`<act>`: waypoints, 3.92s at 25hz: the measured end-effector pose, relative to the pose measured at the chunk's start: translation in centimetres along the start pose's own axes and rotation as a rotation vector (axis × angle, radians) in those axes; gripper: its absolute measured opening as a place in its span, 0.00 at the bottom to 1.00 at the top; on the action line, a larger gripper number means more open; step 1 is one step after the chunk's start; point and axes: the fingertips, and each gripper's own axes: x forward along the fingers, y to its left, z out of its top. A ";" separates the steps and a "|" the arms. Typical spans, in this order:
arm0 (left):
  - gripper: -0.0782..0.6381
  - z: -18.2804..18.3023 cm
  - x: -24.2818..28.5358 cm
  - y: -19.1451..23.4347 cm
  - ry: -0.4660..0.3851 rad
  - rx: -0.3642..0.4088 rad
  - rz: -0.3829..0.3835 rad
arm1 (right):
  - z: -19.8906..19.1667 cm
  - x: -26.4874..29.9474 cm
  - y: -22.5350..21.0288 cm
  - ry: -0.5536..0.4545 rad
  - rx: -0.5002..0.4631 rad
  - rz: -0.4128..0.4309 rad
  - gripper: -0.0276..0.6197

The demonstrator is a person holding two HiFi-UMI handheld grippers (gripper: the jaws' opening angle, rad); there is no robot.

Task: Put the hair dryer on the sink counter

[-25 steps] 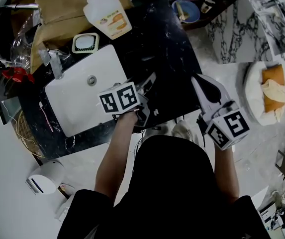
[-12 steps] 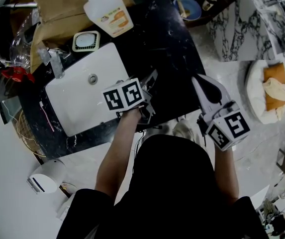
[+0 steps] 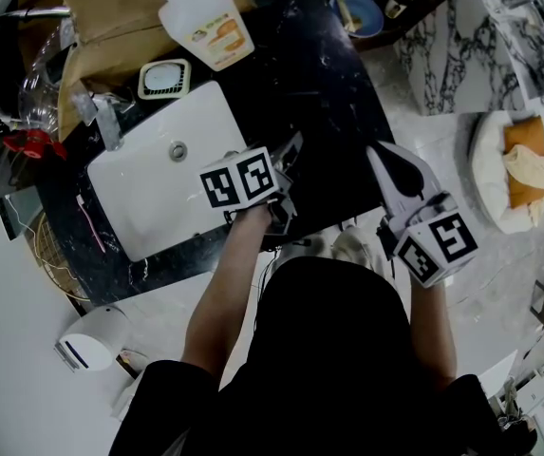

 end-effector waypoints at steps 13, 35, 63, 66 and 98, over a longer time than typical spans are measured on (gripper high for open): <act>0.38 0.3 -0.3 0.0 -0.032 0.023 0.027 | -0.3 0.1 0.7 0.000 0.004 0.002 0.06; 0.33 0.3 -4.9 -1.8 -0.156 0.049 -0.007 | 0.2 -1.5 2.7 -0.029 -0.031 0.067 0.06; 0.11 -10.2 -15.7 -13.0 -0.484 0.261 0.149 | -3.4 -14.6 5.0 -0.067 -0.162 0.303 0.06; 0.11 -11.6 -16.9 -14.7 -0.513 0.307 0.158 | -3.7 -16.1 5.5 -0.078 -0.183 0.320 0.06; 0.11 -16.5 -28.2 -22.7 -0.703 0.563 0.176 | -2.2 -24.9 10.5 -0.211 -0.326 0.295 0.06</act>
